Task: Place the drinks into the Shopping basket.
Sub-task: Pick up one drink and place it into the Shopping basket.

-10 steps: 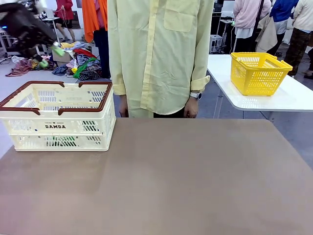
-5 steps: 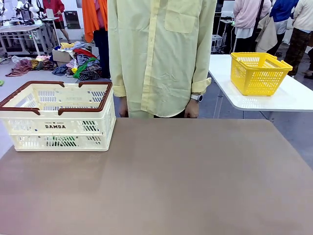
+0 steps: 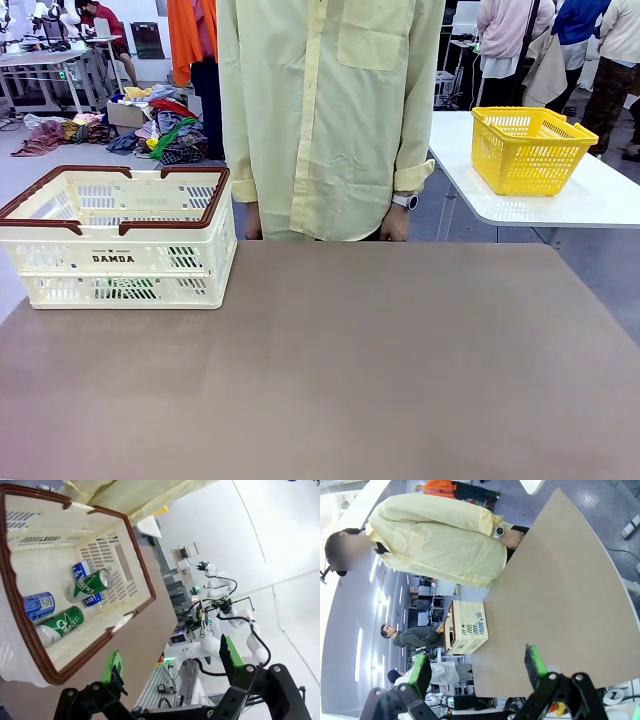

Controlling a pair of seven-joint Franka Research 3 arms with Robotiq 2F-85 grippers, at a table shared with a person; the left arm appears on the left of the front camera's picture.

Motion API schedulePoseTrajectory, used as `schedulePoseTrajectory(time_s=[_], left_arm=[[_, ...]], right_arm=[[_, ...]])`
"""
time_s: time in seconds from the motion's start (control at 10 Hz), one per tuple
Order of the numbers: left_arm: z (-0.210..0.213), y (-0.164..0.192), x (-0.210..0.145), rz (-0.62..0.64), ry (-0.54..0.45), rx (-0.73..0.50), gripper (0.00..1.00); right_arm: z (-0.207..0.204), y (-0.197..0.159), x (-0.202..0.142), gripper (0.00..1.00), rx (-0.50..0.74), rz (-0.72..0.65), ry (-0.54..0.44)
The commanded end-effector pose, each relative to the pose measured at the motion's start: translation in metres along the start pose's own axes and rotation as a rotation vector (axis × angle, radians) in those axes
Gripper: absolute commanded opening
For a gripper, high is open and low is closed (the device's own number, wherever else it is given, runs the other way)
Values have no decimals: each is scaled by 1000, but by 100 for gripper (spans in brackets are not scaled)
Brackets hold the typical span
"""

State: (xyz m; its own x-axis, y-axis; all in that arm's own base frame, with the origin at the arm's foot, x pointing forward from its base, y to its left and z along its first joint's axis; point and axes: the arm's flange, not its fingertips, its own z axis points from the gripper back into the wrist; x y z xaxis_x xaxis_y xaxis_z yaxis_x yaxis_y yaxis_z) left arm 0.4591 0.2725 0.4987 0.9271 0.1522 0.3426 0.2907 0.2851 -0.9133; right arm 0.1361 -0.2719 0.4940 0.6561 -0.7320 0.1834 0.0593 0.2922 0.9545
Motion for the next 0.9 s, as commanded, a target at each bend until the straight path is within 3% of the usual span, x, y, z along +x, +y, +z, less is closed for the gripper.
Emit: schedulePoseTrajectory(time_s=[0.0, 0.8], left_arm=[[-6, -13, -12, -8, 2, 24, 100], [-6, -13, -12, -8, 2, 24, 100]], right_arm=[[2, 1, 0, 100, 24, 25, -14], [2, 1, 0, 100, 24, 25, -14]])
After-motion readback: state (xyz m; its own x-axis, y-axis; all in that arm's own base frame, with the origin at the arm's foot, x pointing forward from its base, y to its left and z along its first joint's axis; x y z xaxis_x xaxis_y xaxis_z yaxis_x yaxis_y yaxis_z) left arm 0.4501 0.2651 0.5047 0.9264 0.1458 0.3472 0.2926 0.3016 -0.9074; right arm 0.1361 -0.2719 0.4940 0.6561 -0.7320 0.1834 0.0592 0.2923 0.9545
